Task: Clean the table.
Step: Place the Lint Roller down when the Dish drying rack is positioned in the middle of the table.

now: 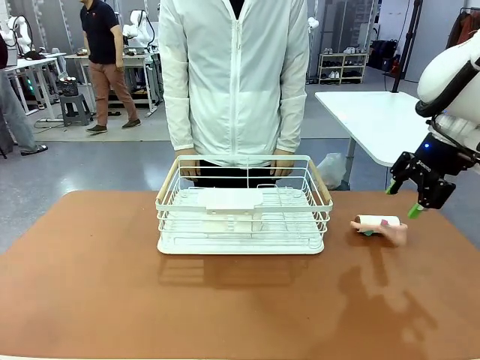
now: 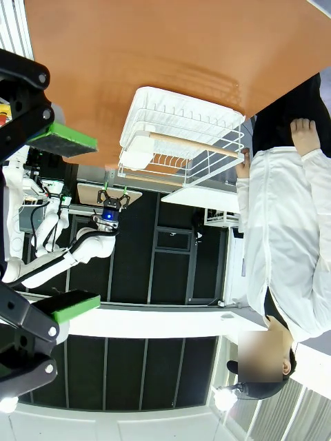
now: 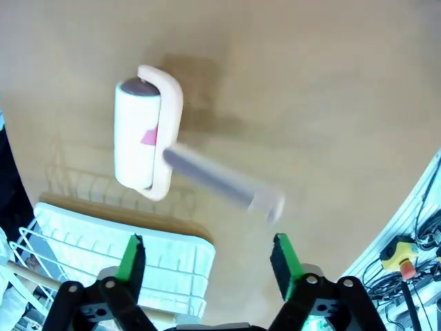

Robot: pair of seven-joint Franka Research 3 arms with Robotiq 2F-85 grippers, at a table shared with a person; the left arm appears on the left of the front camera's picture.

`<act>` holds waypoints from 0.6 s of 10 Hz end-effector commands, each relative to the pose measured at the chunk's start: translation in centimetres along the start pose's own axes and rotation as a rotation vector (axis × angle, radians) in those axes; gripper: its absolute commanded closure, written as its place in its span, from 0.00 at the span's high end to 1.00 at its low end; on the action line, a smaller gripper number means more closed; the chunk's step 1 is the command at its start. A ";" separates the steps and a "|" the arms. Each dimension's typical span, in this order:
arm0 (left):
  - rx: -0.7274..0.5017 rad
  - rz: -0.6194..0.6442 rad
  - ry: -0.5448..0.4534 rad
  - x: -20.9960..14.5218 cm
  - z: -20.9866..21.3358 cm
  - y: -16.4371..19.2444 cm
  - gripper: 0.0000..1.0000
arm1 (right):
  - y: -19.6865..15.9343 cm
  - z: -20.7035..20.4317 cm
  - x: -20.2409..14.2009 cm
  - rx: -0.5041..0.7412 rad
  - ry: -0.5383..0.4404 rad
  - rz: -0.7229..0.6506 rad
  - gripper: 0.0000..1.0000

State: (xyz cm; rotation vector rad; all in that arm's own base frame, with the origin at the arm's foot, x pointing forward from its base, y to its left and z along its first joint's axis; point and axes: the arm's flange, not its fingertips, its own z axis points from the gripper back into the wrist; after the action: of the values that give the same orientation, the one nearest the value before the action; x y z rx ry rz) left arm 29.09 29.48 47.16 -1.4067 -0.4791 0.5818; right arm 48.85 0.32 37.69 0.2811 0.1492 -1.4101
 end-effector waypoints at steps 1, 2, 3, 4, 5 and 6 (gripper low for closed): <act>-0.017 -0.008 0.008 0.0 0.3 -0.1 1.00 | -1.0 0.7 -1.1 -0.029 -0.021 -0.027 1.00; -0.017 -0.008 0.008 0.0 0.3 -0.1 1.00 | -0.8 0.7 -1.0 -0.027 -0.031 -0.036 1.00; -0.017 -0.008 0.008 0.0 0.3 -0.1 1.00 | -0.3 0.5 -0.8 -0.092 -0.021 -0.014 1.00; -0.017 -0.008 0.008 0.0 0.3 -0.1 1.00 | -0.7 0.5 -0.8 -0.018 0.002 -0.001 1.00; -0.017 -0.008 0.008 0.0 0.3 -0.1 1.00 | -0.7 0.5 -0.8 -0.018 0.002 -0.001 1.00; -0.017 -0.008 0.008 0.0 0.3 -0.1 1.00 | -0.7 0.5 -0.8 -0.018 0.002 -0.001 1.00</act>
State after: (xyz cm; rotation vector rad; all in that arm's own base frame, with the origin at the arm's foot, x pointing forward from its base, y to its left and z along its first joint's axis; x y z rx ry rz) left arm 29.09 29.48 47.16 -1.4067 -0.4790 0.5817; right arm 47.93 0.73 38.23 0.2540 0.1773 -1.4063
